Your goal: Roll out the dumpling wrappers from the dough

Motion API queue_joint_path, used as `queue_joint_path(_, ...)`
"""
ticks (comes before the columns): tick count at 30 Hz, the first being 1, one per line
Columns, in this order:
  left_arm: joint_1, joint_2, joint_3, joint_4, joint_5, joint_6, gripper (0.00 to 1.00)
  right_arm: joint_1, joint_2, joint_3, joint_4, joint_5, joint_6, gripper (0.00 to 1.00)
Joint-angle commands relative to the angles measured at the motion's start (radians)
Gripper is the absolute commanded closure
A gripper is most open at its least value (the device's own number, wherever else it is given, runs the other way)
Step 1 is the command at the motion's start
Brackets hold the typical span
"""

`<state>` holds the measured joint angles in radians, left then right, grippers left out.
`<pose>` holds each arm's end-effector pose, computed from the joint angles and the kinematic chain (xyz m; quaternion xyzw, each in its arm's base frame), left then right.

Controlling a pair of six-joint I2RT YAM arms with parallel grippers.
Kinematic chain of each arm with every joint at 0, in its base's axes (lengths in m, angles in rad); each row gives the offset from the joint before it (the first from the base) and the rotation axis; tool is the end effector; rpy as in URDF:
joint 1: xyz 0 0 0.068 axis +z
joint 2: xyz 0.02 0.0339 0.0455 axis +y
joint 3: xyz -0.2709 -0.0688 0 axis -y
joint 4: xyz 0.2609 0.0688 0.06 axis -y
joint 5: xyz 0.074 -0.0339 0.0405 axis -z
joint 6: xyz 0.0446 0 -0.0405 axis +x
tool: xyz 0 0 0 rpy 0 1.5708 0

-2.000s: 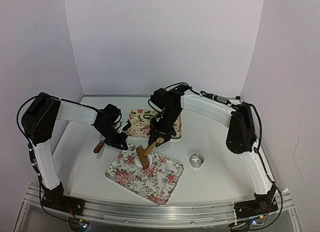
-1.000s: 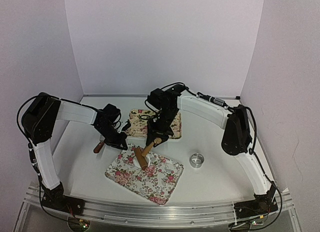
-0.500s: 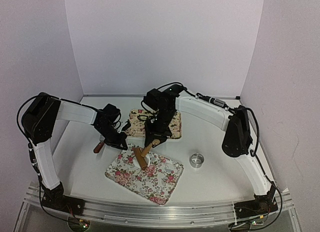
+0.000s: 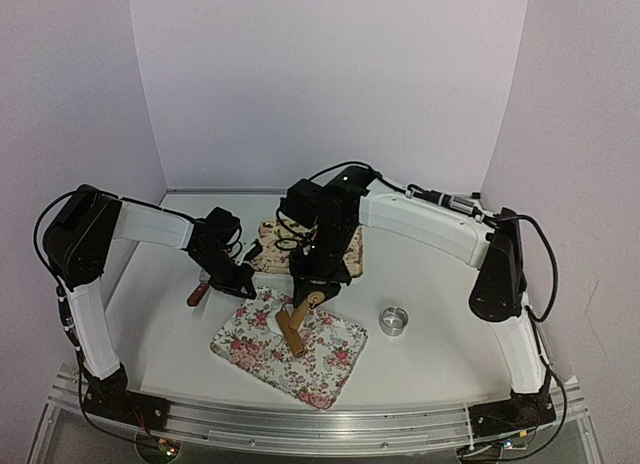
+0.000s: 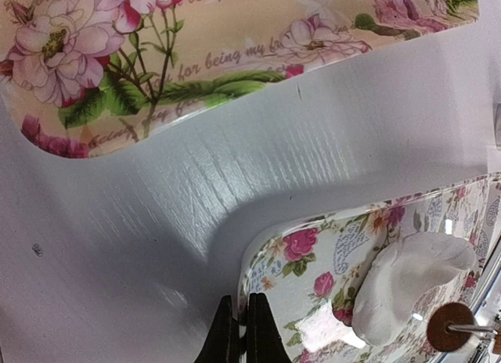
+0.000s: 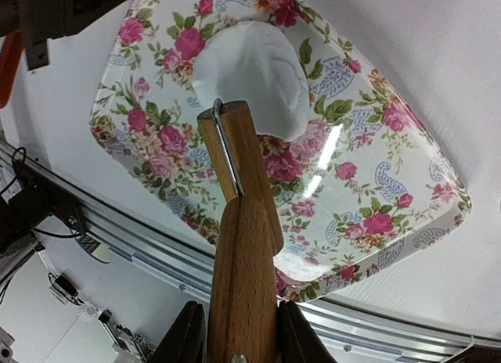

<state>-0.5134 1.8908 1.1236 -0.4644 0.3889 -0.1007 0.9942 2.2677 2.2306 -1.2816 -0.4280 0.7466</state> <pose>0.3166 -0.1979 0.1240 0.2301 0.9399 -0.2316 0.1003 0.2491 0.4170 0.2606 0.1462 -0.9587 -0.2297 0.0819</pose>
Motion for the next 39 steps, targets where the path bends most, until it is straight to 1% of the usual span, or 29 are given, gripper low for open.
queue_joint_path(1,0.010,-0.012,-0.012,0.025,-0.036,0.024,1.00,-0.019,-0.148,0.013,0.007,0.009,0.059,1.00)
queue_joint_path(5,0.010,-0.019,-0.017,0.032,-0.028,0.020,1.00,-0.027,-0.128,0.051,0.022,0.056,0.068,1.00)
queue_joint_path(13,0.011,-0.032,-0.021,0.026,-0.027,0.019,1.00,-0.031,0.000,0.125,0.018,0.105,0.073,1.00)
queue_joint_path(20,0.010,-0.039,-0.033,0.028,-0.027,0.020,1.00,-0.044,0.037,0.103,-0.022,0.144,0.067,1.00)
queue_joint_path(25,0.011,-0.042,-0.038,0.032,-0.027,0.018,1.00,-0.055,0.052,0.055,-0.045,0.150,0.053,1.00)
queue_joint_path(30,0.010,-0.045,-0.042,0.033,-0.030,0.018,1.00,-0.056,0.101,0.056,-0.137,0.192,0.048,1.00)
queue_joint_path(34,0.010,-0.047,-0.051,0.039,-0.029,0.019,1.00,-0.056,0.118,0.014,-0.144,0.199,0.023,1.00)
queue_joint_path(39,0.010,-0.047,-0.054,0.049,-0.021,0.026,1.00,-0.055,0.173,0.053,-0.154,0.193,0.009,1.00)
